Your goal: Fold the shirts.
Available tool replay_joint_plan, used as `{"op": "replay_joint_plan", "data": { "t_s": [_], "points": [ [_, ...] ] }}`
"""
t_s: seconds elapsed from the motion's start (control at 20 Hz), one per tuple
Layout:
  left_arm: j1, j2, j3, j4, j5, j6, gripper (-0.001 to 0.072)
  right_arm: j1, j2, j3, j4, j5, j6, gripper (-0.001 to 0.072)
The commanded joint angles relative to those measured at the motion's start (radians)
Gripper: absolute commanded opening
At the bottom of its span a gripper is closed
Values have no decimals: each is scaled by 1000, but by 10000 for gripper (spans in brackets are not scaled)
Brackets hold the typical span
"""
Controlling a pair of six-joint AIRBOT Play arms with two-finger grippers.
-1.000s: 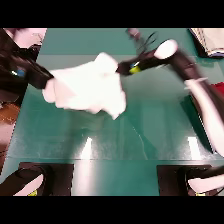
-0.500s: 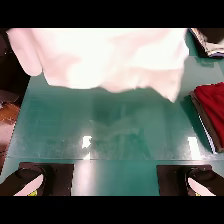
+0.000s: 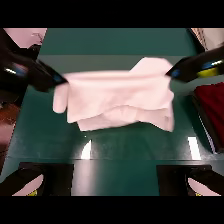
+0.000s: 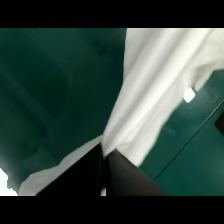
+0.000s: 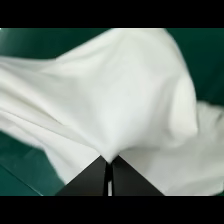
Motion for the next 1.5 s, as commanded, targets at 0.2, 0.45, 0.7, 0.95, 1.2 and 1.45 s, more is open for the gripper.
{"op": "replay_joint_plan", "data": {
  "t_s": [0.2,0.45,0.7,0.95,1.2,1.45],
  "points": [
    [1,-95,-406,271,319,-2,25,166,-181,-421,12,-509,15,35],
    [1,-95,-377,307,361,-2,25,117,-248,-284,9,-448,-19,522],
    [1,-95,-345,335,357,-2,26,-81,-229,-98,11,-235,-121,514],
    [1,-95,-345,312,358,-8,26,-268,-357,-23,13,-166,-213,514],
    [1,-95,-345,283,358,-13,25,-275,-574,72,11,-186,-281,514],
    [1,-95,-346,266,358,-13,25,-234,-761,241,13,-140,-285,514]
  ]
}}
